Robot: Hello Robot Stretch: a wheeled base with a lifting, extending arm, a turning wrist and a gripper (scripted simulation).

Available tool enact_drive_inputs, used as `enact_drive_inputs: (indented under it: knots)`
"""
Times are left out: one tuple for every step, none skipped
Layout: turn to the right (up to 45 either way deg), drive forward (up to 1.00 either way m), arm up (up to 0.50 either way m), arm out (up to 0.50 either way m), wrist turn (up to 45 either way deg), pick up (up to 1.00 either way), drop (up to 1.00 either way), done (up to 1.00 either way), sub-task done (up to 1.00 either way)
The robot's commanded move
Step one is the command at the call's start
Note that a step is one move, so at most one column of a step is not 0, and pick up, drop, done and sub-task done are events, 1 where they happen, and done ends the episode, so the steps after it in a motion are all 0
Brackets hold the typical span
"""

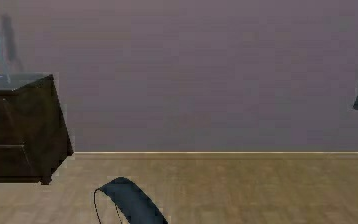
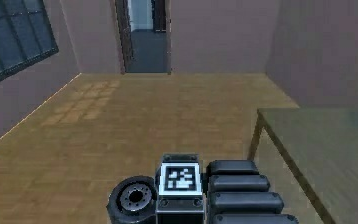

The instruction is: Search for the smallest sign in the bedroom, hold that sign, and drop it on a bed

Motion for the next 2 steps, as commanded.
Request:
enact_drive_inputs:
  knots:
    - [45.0, 0.00, 0.00, 0.00, 0.0, 0.00, 0.00, 0.00, 0.00]
    - [30.0, 0.00, 0.00, 0.00, 0.0, 0.00, 0.00, 0.00, 0.00]
